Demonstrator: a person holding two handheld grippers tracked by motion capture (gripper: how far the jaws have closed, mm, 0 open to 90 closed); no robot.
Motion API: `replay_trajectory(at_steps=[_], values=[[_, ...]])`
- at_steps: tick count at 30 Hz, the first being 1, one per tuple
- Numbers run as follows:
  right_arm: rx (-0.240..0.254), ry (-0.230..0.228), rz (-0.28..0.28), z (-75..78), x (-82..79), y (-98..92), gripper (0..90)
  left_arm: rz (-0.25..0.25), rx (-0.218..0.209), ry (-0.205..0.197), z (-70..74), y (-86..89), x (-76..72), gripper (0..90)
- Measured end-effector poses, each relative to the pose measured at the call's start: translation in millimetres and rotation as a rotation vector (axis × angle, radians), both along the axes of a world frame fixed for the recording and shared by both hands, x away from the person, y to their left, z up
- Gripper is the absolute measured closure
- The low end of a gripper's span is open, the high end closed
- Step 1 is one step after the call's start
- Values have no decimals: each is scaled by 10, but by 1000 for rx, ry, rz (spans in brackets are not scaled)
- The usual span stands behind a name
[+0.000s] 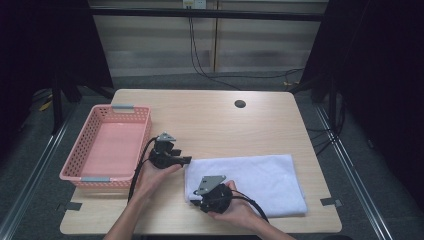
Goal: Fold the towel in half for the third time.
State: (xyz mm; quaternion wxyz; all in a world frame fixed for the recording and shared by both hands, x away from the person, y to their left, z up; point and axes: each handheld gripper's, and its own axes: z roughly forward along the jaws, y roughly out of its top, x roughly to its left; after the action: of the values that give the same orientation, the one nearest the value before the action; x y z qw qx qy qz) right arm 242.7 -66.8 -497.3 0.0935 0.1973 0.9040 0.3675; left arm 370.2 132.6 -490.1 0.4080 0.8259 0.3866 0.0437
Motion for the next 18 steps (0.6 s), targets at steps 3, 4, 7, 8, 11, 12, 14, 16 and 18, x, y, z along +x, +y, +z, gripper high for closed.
replay_trajectory(at_steps=[3, 4, 7, 8, 11, 12, 14, 16, 18], values=[[36, 52, -25, -2, 50, -34, 735, -6, 11, -3, -16, -6, 6, 414], [44, 64, -29, -2, 67, -45, 741, -12, 16, -2, -23, -7, 9, 412], [63, 94, -40, -4, 80, -58, 751, -18, 16, 7, -45, -28, 8, 401], [72, 105, -42, -6, 92, -68, 754, -32, 20, 14, -50, -30, 10, 399], [92, 133, -48, -8, 117, -86, 769, -44, 27, 25, -75, -65, 1, 395], [95, 136, -48, -7, 123, -92, 772, -63, 24, 41, -89, -94, -9, 401], [116, 163, -56, -10, 136, -114, 776, -92, 29, 47, -85, -133, -30, 461], [139, 181, -56, -5, 158, -128, 781, -116, 25, 67, -82, -176, -41, 604], [146, 180, -55, 8, 161, -134, 783, -119, 11, 61, -75, -181, -38, 731]])
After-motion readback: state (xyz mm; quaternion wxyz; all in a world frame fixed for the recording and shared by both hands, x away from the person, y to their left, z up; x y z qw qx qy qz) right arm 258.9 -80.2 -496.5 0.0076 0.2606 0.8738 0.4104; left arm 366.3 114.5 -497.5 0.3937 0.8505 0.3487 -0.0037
